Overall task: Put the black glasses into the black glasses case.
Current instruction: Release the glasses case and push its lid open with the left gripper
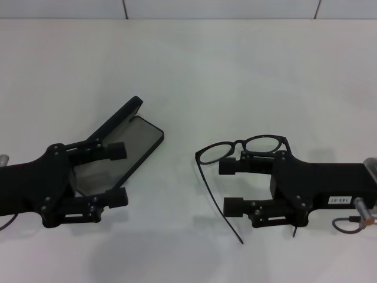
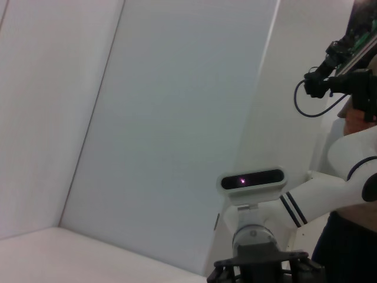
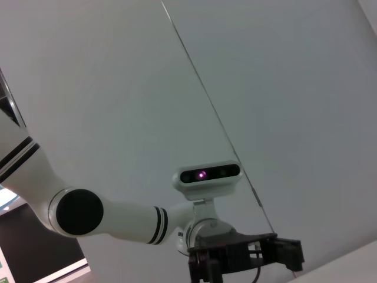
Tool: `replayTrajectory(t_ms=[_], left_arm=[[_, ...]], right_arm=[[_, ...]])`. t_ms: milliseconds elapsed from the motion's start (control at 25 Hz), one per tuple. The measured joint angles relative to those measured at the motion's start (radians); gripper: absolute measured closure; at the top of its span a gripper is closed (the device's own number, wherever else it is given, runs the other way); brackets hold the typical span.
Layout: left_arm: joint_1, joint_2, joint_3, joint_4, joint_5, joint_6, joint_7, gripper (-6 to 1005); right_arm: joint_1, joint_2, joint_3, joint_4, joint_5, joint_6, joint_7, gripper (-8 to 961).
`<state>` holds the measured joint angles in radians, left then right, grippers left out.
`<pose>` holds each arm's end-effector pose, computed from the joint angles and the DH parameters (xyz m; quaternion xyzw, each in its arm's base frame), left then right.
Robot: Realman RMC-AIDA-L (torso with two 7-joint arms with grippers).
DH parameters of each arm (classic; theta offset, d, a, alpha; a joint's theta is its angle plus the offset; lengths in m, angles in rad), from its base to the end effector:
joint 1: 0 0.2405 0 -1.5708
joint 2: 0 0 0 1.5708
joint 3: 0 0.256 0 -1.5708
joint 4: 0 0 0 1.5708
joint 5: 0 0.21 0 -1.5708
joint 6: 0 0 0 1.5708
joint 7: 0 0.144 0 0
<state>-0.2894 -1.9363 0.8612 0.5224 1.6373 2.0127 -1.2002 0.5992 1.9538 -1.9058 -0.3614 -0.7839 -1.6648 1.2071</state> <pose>-0.2907 0.2275 0.0500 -0.9016 -0.1626 -0.3993 0.0345 0.1944 0.2805 -0.0493 0.9029 -0.1586 -0.3862 0.1022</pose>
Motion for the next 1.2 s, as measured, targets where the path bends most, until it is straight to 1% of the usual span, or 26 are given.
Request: replayTrajectory(t_ms=[40, 400, 520, 600, 680, 720, 800, 840, 920, 960, 1000, 1040, 1080, 1120, 1160, 1200], left_arm=[[-0.001, 0.002, 0.0, 0.0, 0.003, -0.002, -0.008, 192], [0.0, -0.001, 0.006, 0.001, 0.019, -0.005, -0.016, 194], [0.002, -0.006, 0.005, -0.001, 0.027, -0.005, -0.014, 194], [0.005, -0.014, -0.005, -0.001, 0.028, -0.005, -0.004, 195], [0.006, -0.032, -0.056, 0.001, 0.02, -0.006, -0.007, 195], [0.004, -0.037, -0.077, 0.002, 0.016, -0.005, -0.013, 195], [-0.01, -0.054, -0.174, 0.005, -0.01, -0.004, -0.089, 196], [-0.016, -0.057, -0.208, 0.014, -0.028, -0.004, -0.138, 196], [-0.021, -0.068, -0.24, 0.078, -0.04, -0.007, -0.23, 196], [-0.019, -0.081, -0.243, 0.131, -0.038, -0.011, -0.274, 197], [-0.013, -0.097, -0.244, 0.204, -0.033, -0.016, -0.317, 197], [-0.006, -0.12, -0.244, 0.311, -0.028, -0.023, -0.375, 197], [-0.002, -0.133, -0.245, 0.4, -0.028, -0.027, -0.409, 203], [0.001, -0.142, -0.244, 0.453, -0.028, -0.029, -0.429, 209], [0.002, -0.152, -0.243, 0.548, -0.033, -0.033, -0.471, 214], [0.001, -0.154, -0.242, 0.615, -0.039, -0.041, -0.512, 220]], right_arm=[[-0.004, 0.001, 0.0, -0.003, 0.0, 0.0, -0.008, 185], [-0.028, 0.008, 0.0, -0.013, -0.001, -0.002, -0.042, 188], [-0.029, 0.008, 0.0, -0.013, -0.001, -0.003, -0.045, 189], [-0.033, 0.011, 0.005, -0.013, -0.002, -0.003, -0.053, 190], [-0.047, 0.015, 0.03, -0.007, -0.002, 0.002, -0.083, 190], [-0.059, 0.016, 0.046, -0.004, -0.002, 0.007, -0.104, 190], [-0.097, 0.023, 0.098, -0.001, -0.001, 0.028, -0.16, 191], [-0.116, 0.026, 0.123, -0.001, -0.001, 0.037, -0.187, 191], [-0.165, 0.036, 0.192, -0.004, 0.0, 0.033, -0.257, 192], [-0.194, 0.041, 0.229, -0.007, 0.001, 0.022, -0.293, 192], [-0.223, 0.048, 0.274, -0.011, 0.003, -0.003, -0.334, 192], [-0.25, 0.054, 0.316, -0.012, 0.005, -0.029, -0.376, 193], [-0.276, 0.062, 0.364, -0.012, 0.008, -0.062, -0.42, 193], [-0.294, 0.067, 0.4, -0.009, 0.009, -0.093, -0.461, 193], [-0.311, 0.071, 0.434, -0.005, 0.013, -0.125, -0.501, 194], [-0.321, 0.073, 0.451, 0.0, 0.019, -0.148, -0.53, 194]])
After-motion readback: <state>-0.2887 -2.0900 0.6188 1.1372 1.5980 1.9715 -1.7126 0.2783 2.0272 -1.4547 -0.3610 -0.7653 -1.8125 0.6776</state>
